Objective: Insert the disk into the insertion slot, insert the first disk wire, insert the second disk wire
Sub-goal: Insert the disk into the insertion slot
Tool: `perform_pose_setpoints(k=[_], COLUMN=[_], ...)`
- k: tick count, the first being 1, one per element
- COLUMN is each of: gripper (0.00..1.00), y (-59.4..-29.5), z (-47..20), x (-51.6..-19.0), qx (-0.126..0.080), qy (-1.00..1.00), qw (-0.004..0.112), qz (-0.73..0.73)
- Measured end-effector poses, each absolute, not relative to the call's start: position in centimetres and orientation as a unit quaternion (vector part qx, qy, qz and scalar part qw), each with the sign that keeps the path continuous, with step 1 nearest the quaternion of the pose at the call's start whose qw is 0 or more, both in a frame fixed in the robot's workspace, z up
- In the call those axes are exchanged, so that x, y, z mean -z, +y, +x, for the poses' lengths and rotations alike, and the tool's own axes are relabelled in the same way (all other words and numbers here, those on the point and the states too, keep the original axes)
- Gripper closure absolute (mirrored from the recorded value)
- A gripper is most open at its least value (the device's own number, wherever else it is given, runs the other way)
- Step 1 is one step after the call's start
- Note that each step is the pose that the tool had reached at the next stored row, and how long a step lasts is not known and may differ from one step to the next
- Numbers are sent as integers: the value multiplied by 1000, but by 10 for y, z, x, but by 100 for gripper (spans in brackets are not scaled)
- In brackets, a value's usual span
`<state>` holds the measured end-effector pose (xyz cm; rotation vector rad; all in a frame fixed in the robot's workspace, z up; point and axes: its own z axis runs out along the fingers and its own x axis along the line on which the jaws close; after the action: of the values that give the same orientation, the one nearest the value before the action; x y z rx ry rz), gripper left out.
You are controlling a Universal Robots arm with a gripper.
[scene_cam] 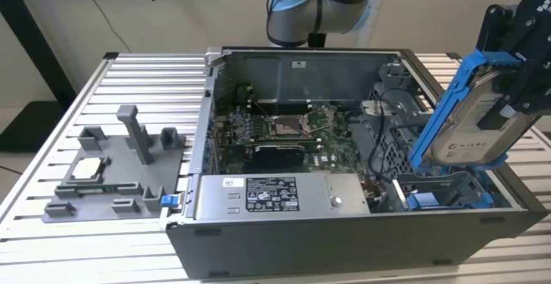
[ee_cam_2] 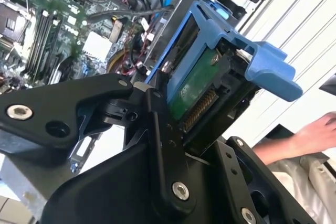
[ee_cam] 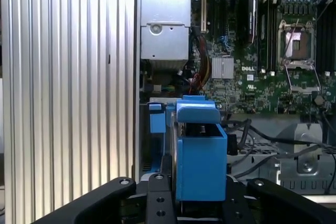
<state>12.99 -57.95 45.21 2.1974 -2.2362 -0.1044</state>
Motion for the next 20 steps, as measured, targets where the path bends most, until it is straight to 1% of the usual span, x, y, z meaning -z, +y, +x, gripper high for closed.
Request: perform_pose_setpoints(k=[9,20], gripper=[100,100], y=[-580,-581], z=[131,131], x=[-437,-432], qx=[33,33], qy=[-713,-713], qw=[2,2], qz=[700,701])
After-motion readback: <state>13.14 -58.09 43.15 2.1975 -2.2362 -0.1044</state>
